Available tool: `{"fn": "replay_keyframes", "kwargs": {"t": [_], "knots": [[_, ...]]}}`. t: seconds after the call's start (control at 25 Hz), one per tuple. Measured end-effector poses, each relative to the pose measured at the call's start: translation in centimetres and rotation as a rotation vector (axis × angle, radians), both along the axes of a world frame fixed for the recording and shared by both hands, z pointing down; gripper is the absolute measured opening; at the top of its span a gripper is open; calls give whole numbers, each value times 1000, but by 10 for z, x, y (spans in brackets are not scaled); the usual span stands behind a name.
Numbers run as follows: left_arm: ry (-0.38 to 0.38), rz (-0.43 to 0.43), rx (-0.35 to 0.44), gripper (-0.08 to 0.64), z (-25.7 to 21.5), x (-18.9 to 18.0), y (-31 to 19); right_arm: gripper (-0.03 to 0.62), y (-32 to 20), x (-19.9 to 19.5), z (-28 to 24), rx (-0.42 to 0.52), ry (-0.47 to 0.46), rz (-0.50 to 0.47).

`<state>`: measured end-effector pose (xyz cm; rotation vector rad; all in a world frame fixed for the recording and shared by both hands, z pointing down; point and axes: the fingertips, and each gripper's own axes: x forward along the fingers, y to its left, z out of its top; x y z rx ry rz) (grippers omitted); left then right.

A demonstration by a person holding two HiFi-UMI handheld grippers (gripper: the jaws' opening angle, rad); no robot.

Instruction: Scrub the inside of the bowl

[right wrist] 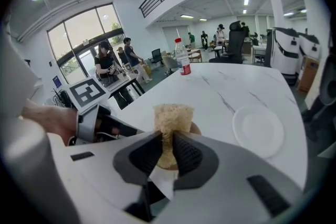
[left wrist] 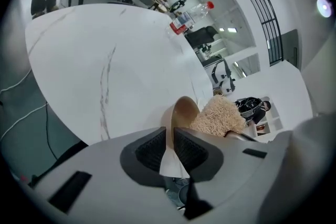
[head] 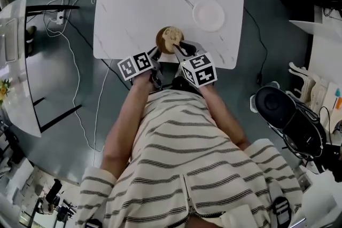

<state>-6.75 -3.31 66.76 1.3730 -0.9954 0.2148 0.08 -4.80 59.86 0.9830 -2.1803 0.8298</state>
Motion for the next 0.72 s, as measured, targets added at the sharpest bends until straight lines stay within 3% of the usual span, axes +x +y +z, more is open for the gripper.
{"fn": "replay_keyframes", "kwargs": {"t": [0.32,0.72], "knots": [[38,-18,-14,30,2,2,0,66,1,0,0,5,1,-8],[109,-101,-48,17,2,1,-1,66,2,5,7,-13,26,-6]]}}
